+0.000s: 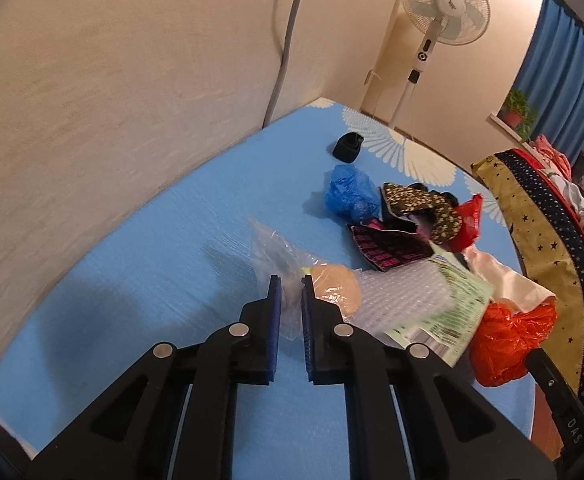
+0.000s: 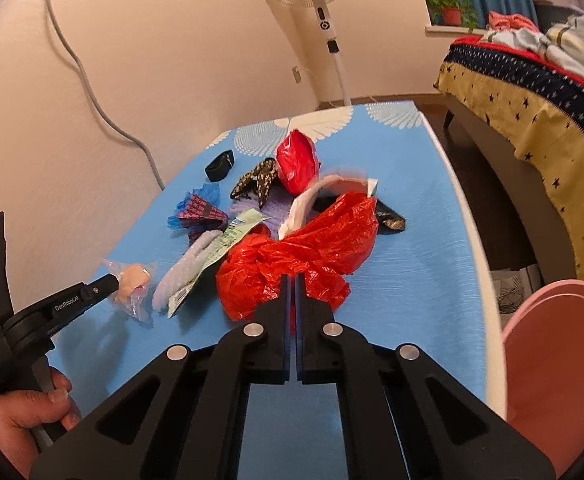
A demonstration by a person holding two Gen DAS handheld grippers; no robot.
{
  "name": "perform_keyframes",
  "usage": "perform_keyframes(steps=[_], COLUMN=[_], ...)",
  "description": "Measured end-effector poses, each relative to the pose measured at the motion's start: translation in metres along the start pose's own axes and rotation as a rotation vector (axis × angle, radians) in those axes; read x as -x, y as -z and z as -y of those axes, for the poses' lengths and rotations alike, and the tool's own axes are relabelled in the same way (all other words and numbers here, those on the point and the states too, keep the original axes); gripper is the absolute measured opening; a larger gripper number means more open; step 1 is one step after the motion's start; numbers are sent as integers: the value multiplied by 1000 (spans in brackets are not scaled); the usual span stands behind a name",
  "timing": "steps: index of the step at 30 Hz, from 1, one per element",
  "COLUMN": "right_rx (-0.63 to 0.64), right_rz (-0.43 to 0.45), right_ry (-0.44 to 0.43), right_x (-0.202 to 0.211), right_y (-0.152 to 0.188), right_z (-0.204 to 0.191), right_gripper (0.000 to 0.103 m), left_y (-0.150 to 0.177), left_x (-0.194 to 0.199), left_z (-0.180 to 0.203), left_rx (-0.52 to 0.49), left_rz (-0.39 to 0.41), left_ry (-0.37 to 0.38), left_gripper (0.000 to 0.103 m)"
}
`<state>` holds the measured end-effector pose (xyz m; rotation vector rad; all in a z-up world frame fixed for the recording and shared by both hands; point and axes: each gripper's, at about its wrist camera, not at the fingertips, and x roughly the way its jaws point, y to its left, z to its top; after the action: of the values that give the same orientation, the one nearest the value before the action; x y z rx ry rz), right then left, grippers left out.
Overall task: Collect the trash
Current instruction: 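Carry the red bag and clear bag over the pink bin with both tools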
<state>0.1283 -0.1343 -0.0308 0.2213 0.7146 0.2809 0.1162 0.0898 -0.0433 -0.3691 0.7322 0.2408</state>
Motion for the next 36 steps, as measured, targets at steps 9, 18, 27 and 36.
perform_keyframes(steps=[9,18,27,36], right_rx=[40,40,22,-47], right_rz=[52,107,179,184], right_ry=[41,106,196,329], right_x=[47,92,148,192], right_y=[5,1,-3,-1], right_z=[-5,5,28,69], right_gripper=[1,1,1,1], left_y=[9,17,34,67], left_x=[39,70,88,97], left_z=[6,19,48,102], left_rx=[-43,-105,-188,-304], left_rz=[46,90,106,80], left_ry=[46,118,203,339], left_gripper=[10,9,9,9])
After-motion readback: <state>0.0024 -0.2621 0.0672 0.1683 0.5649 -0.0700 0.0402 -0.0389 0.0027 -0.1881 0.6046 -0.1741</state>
